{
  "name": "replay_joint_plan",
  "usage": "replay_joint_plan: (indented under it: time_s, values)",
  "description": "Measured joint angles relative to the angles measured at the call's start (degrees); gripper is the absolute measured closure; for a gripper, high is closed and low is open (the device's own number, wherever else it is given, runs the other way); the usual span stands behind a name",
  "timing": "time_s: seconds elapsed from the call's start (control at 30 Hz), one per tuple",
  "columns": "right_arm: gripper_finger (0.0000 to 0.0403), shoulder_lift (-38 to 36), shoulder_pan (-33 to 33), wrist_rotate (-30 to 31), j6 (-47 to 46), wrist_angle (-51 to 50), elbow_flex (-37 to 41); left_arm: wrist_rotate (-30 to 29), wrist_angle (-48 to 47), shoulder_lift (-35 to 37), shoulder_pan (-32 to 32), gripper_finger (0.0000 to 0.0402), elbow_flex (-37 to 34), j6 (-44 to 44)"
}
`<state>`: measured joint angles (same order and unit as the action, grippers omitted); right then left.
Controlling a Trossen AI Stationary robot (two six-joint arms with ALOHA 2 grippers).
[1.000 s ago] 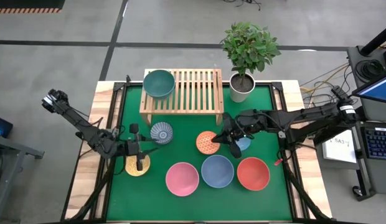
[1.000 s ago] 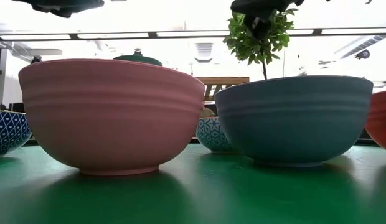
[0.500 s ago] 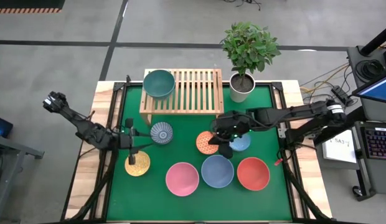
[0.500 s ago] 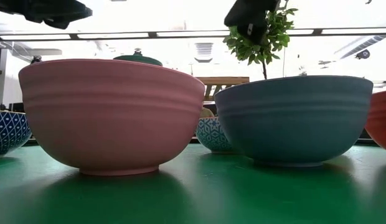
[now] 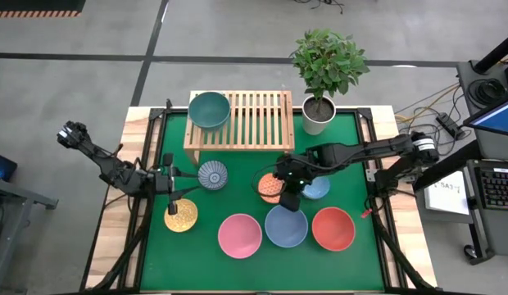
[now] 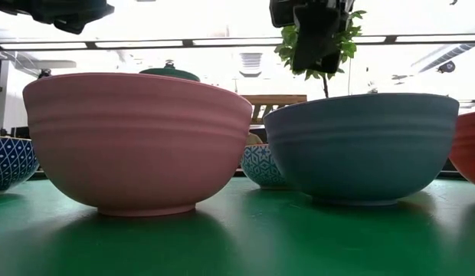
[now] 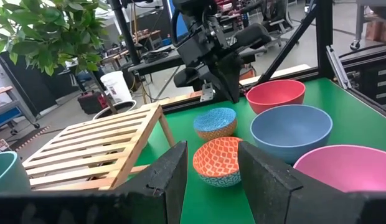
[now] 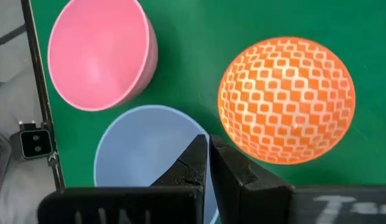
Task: Place and stack bowls onto a shelf
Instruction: Put the small orange bowl on the shelf
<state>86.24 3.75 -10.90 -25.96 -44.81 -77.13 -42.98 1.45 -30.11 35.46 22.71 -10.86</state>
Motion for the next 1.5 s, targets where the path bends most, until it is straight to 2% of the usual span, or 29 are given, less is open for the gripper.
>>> replay_joint_plan:
  time_s: [0.37, 0.5, 0.73, 0.87, 1.07, 1.5]
  values:
    - [0.0394, 4.8, 0.0, 0.4, 0.5, 5.3, -1.2, 0.0, 0.0, 0.0, 0.0, 0.0277, 0.1, 0.9]
    - [0.0390, 6.9, 0.3, -3.8, 1.1, 7.3, -1.7, 0.0, 0.0, 0.1, 0.0, 0.0277, 0.1, 1.3]
    - [0.0333, 10.4, 2.5, -5.6, 2.3, 7.9, -5.4, 0.0, 0.1, 0.1, 0.0, 0.0277, 0.1, 1.5]
    - [0.0305, 12.4, 3.3, -1.4, 7.3, 7.8, -8.4, 0.0, -0.1, 0.0, 0.0, 0.0277, 0.1, 1.5]
    - [0.0301, 14.7, 4.2, 6.4, 13.1, 4.7, -10.1, 0.0, -0.2, 0.0, 0.0, 0.0277, 0.1, 1.5]
    - [0.0299, 16.0, 4.1, 7.0, 10.4, 0.1, -10.1, 0.0, -0.4, -0.1, 0.0, 0.0277, 0.1, 1.5]
